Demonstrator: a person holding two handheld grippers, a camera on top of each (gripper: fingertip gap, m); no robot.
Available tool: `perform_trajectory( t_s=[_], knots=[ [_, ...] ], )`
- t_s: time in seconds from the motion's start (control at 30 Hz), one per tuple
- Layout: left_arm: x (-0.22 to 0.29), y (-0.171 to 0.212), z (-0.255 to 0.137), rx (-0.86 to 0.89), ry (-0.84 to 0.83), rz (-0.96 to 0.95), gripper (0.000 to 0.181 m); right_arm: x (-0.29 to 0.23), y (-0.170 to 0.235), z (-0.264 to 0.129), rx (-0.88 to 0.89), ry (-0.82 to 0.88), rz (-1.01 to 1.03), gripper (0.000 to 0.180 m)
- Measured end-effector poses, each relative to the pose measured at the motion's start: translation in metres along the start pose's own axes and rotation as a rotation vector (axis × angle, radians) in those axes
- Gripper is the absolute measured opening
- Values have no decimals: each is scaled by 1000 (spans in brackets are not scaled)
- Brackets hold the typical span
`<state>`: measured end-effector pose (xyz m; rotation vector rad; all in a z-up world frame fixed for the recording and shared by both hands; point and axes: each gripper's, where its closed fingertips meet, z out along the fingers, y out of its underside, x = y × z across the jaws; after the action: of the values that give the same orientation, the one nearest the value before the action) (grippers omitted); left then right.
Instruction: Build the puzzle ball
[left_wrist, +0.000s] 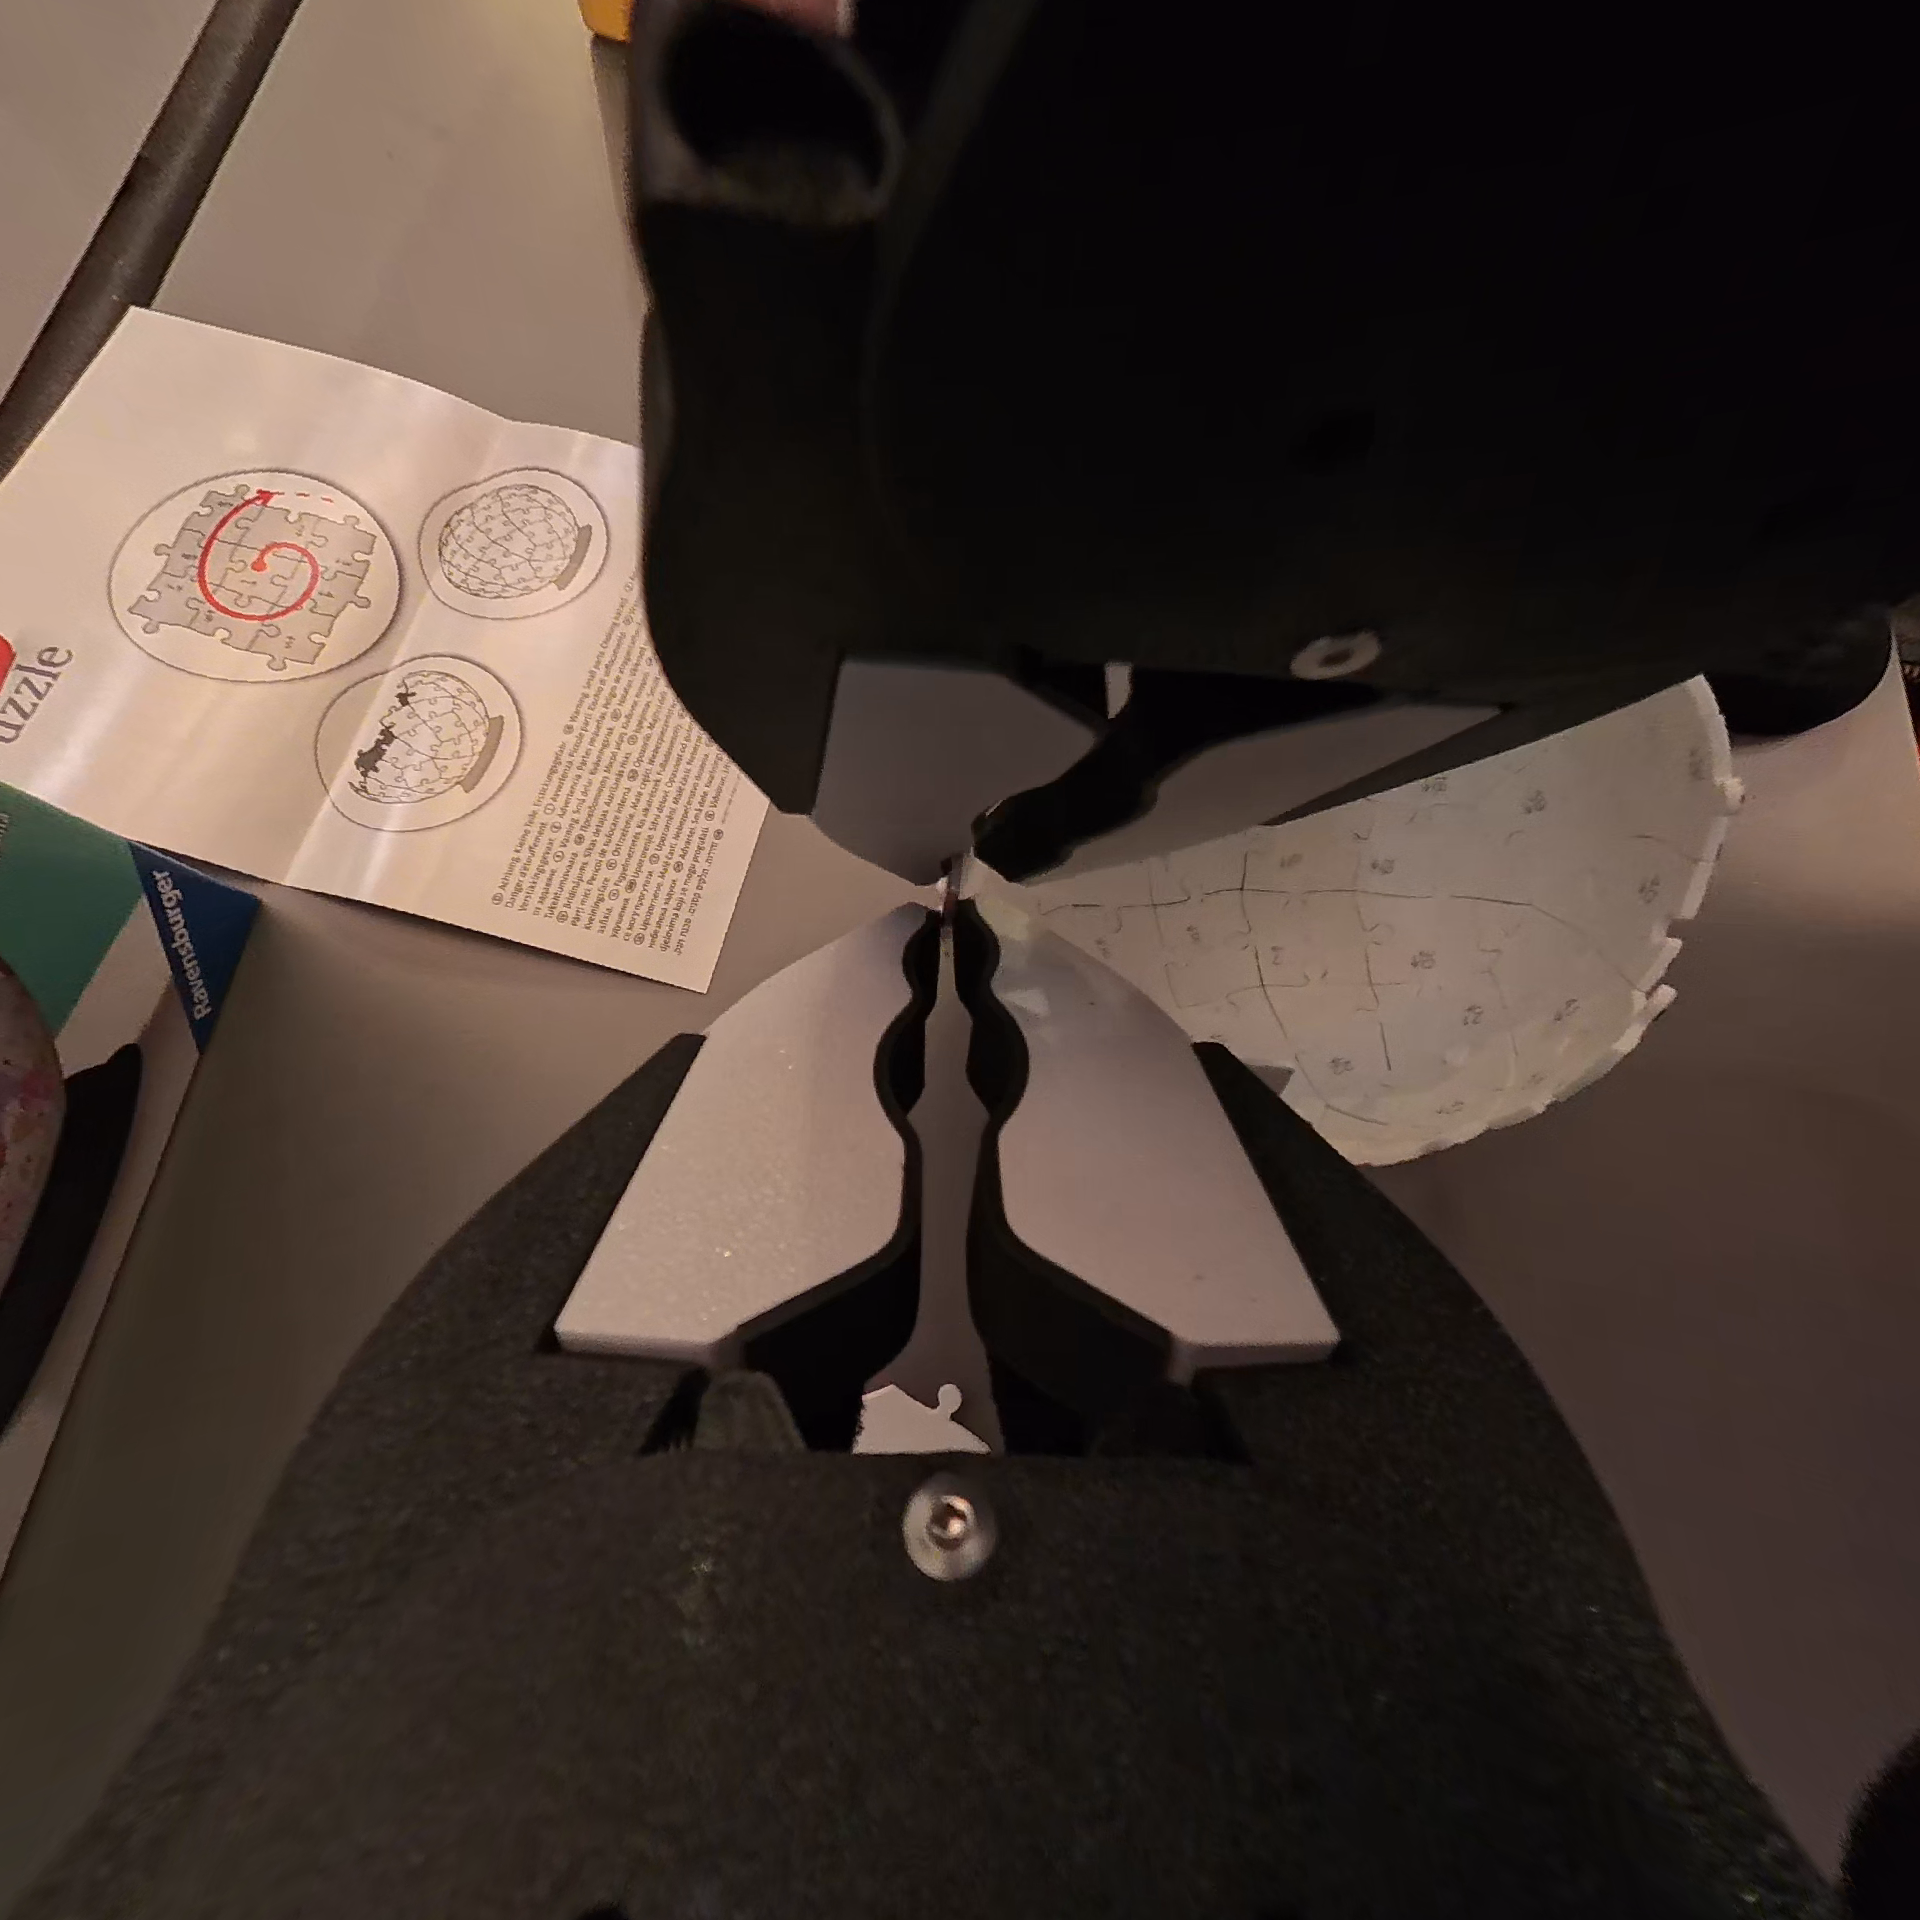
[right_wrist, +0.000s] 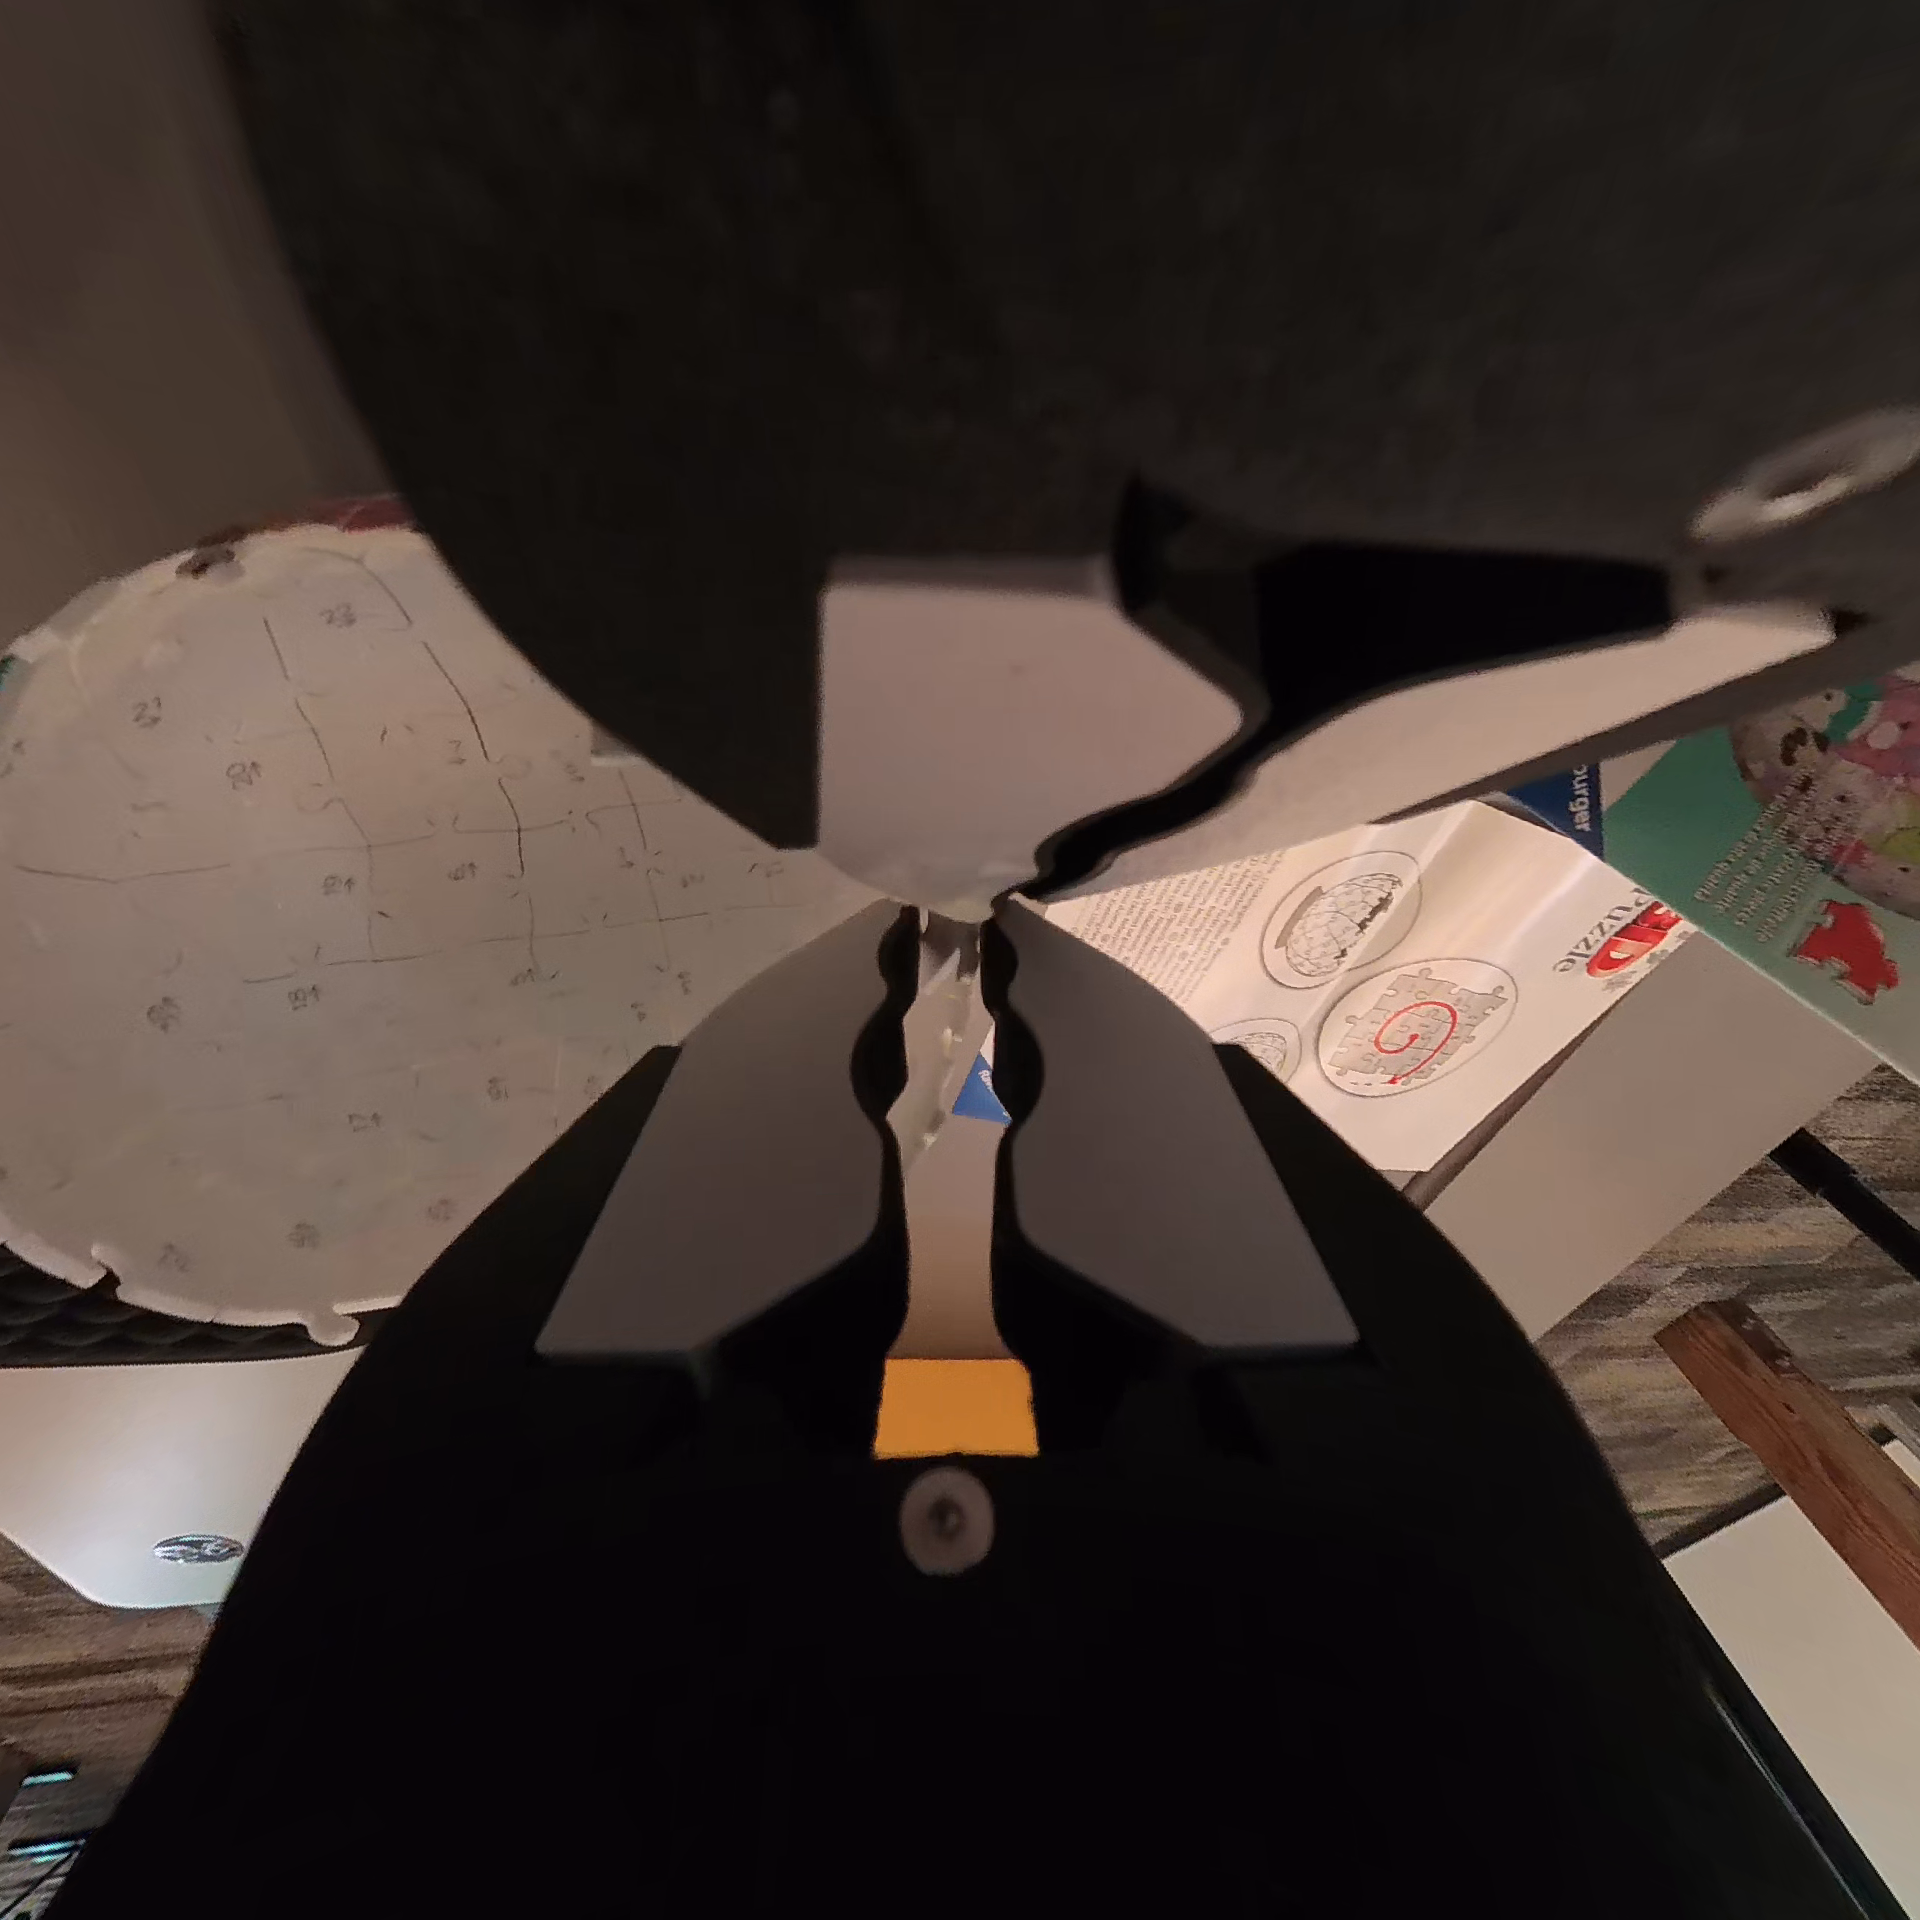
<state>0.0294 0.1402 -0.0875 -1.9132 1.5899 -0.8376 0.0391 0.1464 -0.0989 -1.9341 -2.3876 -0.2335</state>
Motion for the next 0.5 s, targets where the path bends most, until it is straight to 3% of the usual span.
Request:
perform_trajectory(
  t_s=[0.5],
  knots=[
    [2,0,0,-1,-1,11,3,4,0,0,-1,46,5,6]
  ],
)
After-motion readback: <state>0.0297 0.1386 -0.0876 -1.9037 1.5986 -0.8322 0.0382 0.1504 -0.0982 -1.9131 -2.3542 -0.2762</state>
